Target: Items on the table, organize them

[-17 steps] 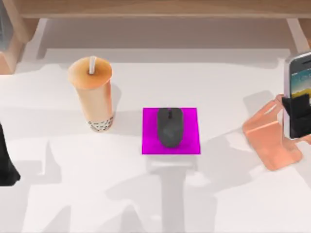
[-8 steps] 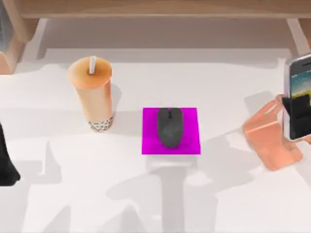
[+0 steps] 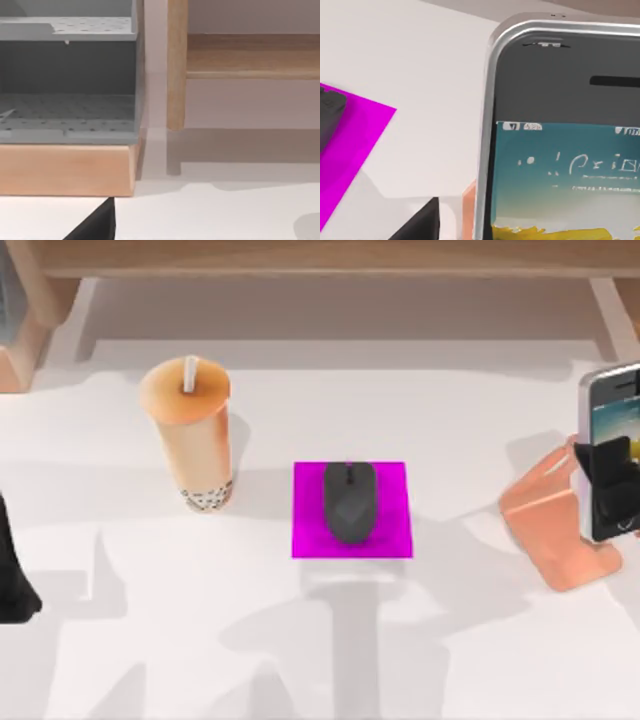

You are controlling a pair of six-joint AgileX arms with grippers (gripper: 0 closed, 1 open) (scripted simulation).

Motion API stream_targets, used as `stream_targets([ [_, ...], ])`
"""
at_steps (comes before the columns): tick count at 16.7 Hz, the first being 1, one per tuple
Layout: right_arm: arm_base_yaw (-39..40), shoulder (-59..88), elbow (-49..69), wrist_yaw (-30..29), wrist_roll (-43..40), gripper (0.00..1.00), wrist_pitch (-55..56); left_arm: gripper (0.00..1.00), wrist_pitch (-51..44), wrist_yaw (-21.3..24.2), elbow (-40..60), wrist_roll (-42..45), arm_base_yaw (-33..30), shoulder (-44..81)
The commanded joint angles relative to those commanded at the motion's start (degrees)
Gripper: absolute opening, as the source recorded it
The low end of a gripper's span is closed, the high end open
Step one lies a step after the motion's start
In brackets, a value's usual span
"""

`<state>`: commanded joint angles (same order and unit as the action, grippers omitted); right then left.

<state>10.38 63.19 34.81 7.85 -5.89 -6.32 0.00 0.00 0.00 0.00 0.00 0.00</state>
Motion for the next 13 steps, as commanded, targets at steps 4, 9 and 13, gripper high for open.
stream_targets([
  [4,0.2,-0.9,-0.5,-0.2,0.1,1.0,-0.6,1.0,0.0,0.0,0.0,0.0,0.0,0.0],
  [9,1.2,-5.5,-2.4,-1.0,0.6,1.0,-2.8,1.0,0.0,0.0,0.0,0.0,0.0,0.0],
  [13,2.0,-8.7,-3.9,-1.5,1.0,1.0,-4.6,1.0,0.0,0.0,0.0,0.0,0.0,0.0],
])
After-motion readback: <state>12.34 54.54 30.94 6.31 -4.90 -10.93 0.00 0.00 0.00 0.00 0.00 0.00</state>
